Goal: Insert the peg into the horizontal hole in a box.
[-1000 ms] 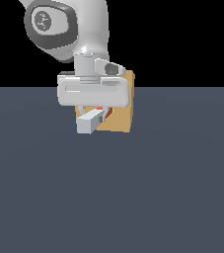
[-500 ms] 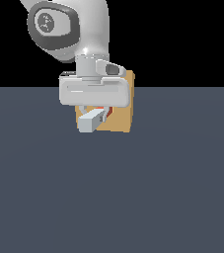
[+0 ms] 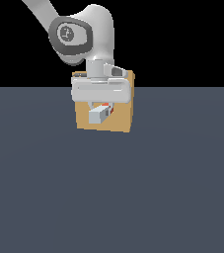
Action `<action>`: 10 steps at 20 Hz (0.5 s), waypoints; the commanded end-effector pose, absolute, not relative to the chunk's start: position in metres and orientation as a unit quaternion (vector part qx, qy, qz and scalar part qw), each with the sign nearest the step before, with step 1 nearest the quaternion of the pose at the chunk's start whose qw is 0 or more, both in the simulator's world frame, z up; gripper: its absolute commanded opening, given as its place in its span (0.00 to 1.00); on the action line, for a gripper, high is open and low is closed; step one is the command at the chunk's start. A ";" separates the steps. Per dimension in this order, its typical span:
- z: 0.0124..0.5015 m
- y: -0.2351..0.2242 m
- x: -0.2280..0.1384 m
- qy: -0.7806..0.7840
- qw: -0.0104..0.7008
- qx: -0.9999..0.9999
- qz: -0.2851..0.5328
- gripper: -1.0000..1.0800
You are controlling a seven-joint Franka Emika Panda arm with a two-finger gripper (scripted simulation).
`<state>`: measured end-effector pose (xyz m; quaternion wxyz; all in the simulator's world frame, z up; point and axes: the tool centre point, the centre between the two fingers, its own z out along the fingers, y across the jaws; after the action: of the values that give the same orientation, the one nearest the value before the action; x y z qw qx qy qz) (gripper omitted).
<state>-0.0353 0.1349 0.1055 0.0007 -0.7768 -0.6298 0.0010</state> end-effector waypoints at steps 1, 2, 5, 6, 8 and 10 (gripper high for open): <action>0.107 0.156 -0.030 -0.630 0.000 -0.777 -0.001 0.00; 0.108 0.163 -0.028 -0.630 0.000 -0.777 -0.001 0.00; 0.108 0.178 -0.025 -0.630 0.000 -0.777 -0.001 0.00; 0.108 0.182 -0.024 -0.630 0.000 -0.777 -0.001 0.00; 0.108 0.186 -0.022 -0.630 -0.001 -0.777 -0.001 0.00; 0.108 0.189 -0.021 -0.630 -0.001 -0.777 -0.001 0.00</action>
<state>-0.0248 0.1808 0.1063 0.0000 -0.7775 -0.6288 0.0033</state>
